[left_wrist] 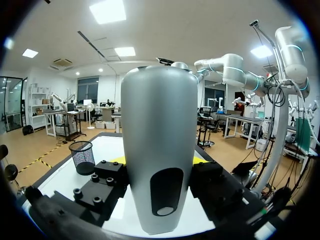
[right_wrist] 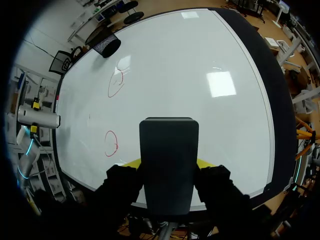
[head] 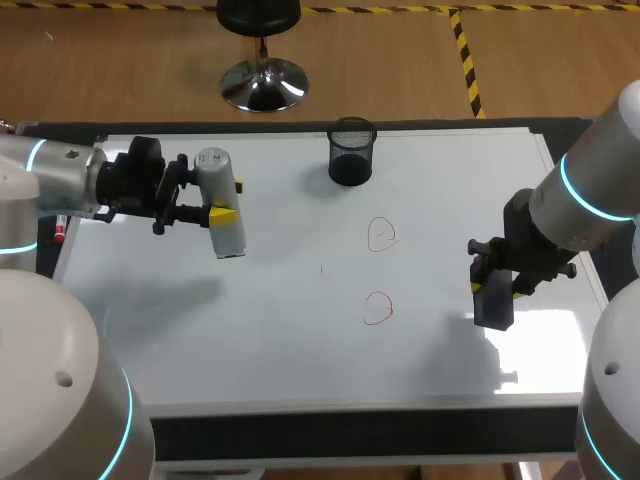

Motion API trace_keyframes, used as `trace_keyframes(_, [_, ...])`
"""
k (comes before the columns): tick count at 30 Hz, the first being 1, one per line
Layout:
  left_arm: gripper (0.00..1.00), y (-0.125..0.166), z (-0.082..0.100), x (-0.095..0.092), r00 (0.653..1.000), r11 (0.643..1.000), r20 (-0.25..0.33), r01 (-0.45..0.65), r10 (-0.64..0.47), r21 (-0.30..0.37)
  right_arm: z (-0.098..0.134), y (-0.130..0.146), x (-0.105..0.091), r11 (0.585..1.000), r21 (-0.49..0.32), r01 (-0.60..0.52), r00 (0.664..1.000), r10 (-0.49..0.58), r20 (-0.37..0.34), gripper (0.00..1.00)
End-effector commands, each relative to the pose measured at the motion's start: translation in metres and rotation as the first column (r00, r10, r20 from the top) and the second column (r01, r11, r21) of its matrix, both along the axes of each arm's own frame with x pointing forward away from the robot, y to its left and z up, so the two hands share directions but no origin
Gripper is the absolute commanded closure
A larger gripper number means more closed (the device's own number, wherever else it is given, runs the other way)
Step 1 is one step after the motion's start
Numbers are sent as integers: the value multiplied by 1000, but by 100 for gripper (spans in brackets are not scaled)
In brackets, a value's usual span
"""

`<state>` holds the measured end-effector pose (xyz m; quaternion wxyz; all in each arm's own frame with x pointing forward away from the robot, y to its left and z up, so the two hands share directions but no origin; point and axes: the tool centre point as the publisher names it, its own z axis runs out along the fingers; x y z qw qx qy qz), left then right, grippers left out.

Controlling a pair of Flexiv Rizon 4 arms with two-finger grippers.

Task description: Pick up the inspection probe, press it on each red-marked spot on the whiteboard one by one, put down the probe, pick up the eraser, and wipe off all the red marks.

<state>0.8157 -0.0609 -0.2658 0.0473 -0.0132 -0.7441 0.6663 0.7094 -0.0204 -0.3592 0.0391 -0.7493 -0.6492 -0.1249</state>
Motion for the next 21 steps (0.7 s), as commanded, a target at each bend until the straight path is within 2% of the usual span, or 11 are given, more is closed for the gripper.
trace_keyframes(1, [100,0,1,0,1000,1000,1,1,-1,0,0,-1,-1,1000,2,-1,1000,1,1,100])
trace_keyframes(3, [100,0,1,0,1000,1000,1,1,-1,0,2,2,1,1000,-6,0,1000,0,-3,100])
trace_keyframes(10, [100,0,1,0,1000,1000,1,1,-1,0,7,14,6,997,-67,-34,992,26,-121,100])
trace_keyframes(14, [100,0,1,0,1000,1000,1,1,-1,0,8,20,8,996,-72,-51,989,41,-144,100])
trace_keyframes(17, [100,0,1,0,1000,1000,1,1,-1,0,12,28,9,987,-151,-49,985,23,-173,100])
trace_keyframes(21, [100,0,1,0,1000,1000,1,1,-1,0,12,28,9,987,-151,-49,985,23,-173,100])
